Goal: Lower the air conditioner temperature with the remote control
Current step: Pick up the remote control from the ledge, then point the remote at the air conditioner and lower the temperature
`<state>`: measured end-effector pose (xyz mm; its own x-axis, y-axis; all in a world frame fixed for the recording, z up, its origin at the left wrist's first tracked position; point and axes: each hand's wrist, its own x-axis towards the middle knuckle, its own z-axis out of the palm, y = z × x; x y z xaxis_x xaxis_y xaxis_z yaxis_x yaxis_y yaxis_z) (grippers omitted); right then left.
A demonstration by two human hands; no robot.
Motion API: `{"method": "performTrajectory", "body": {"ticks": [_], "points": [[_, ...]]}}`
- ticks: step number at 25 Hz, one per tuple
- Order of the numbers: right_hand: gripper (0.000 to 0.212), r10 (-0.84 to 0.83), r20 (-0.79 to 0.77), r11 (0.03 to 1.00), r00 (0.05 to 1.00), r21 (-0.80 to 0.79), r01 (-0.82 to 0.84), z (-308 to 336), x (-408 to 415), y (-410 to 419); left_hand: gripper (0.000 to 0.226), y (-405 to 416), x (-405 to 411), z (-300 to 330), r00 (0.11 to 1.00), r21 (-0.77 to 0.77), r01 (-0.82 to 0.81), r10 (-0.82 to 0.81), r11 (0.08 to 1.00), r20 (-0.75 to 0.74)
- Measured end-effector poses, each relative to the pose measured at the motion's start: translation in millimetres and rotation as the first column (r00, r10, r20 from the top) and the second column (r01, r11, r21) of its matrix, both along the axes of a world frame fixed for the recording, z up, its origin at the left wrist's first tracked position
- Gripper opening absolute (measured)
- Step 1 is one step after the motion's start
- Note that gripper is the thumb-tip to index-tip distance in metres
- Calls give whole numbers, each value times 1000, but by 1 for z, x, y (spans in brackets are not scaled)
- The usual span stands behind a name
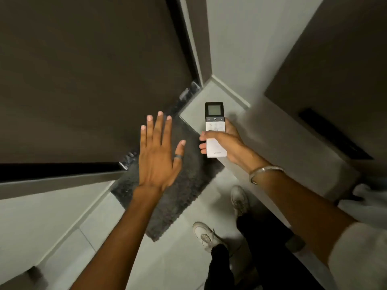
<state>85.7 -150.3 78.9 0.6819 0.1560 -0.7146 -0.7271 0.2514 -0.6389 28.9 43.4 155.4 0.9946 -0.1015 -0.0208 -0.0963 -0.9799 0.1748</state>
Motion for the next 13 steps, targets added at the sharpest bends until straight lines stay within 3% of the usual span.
{"method": "performTrajectory", "body": {"ticks": [3, 6, 13], "points": [[54, 115, 364, 982, 924, 100, -162, 150, 18, 30, 69, 34, 8, 137, 951, 13, -93, 85, 996, 297], [49, 171, 645, 949, 744, 94, -300, 296, 29, 61, 72, 72, 1, 267, 834, 97, -184, 103, 978, 542], [45, 91, 939, 854, 333, 98, -510, 566, -16, 125, 77, 137, -66, 504, 437, 110, -419, 94, 901, 895]]}}
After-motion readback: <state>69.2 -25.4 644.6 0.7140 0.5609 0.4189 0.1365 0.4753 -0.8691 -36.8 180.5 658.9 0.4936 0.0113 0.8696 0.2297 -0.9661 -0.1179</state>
